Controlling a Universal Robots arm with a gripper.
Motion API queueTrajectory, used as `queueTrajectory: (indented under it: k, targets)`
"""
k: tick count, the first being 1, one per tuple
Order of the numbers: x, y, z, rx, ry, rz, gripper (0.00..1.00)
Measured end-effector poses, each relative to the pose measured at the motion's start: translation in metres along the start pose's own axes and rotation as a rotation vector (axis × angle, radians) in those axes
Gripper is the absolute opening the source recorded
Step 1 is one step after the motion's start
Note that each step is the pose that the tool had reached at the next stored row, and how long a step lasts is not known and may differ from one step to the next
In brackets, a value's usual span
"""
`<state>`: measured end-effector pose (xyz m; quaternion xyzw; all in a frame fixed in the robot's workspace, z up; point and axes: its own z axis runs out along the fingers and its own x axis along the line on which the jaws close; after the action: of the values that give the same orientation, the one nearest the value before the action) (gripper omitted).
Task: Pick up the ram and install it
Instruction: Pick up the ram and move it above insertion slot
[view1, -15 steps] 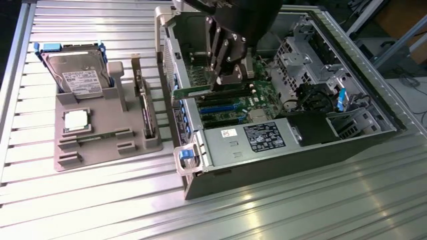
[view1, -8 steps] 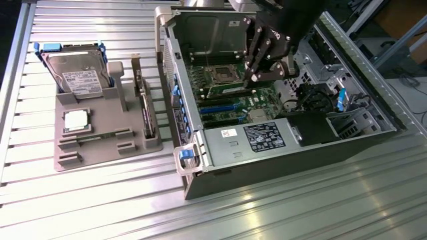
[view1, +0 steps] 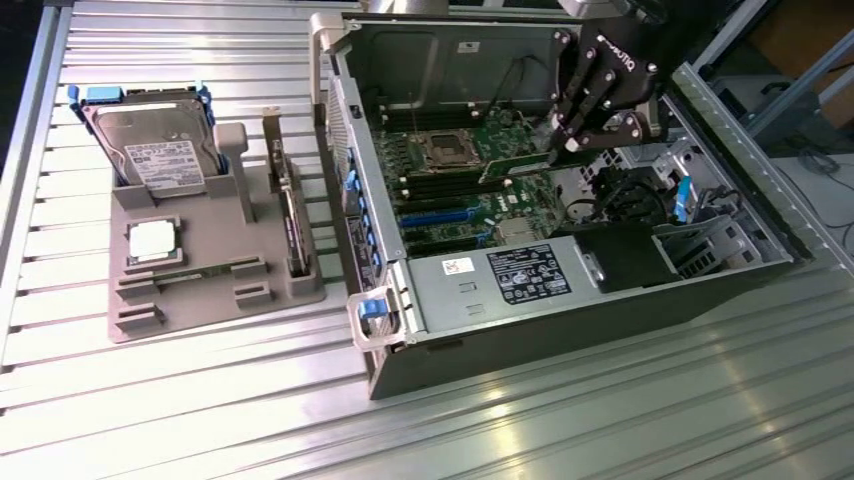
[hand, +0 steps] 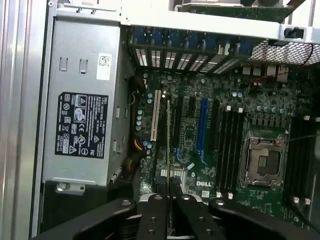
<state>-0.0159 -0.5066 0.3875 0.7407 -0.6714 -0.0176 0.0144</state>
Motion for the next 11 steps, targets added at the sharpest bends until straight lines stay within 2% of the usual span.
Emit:
queueTrajectory:
  k: [1, 2, 3, 4, 5, 8, 11]
  targets:
    - [-0.002, -0.0067, -0.0003, 0.0000, 0.0001, 0.000, 0.13]
    - [-0.007, -0.0197, -0.0009, 0.0000, 0.0002, 0.000, 0.13]
    - [-0.011, -0.0285, -0.0012, 0.0000, 0.0001, 0.000, 0.13]
    - [-0.016, -0.0347, -0.0014, 0.0000, 0.0002, 0.000, 0.13]
    - [-0.029, -0.0421, -0.0017, -0.0001, 0.0005, 0.000, 0.13]
    - [-0.043, -0.0447, -0.0017, -0.0001, 0.0006, 0.000, 0.13]
    - [-0.044, -0.0448, -0.0017, -0.0001, 0.0006, 0.000, 0.13]
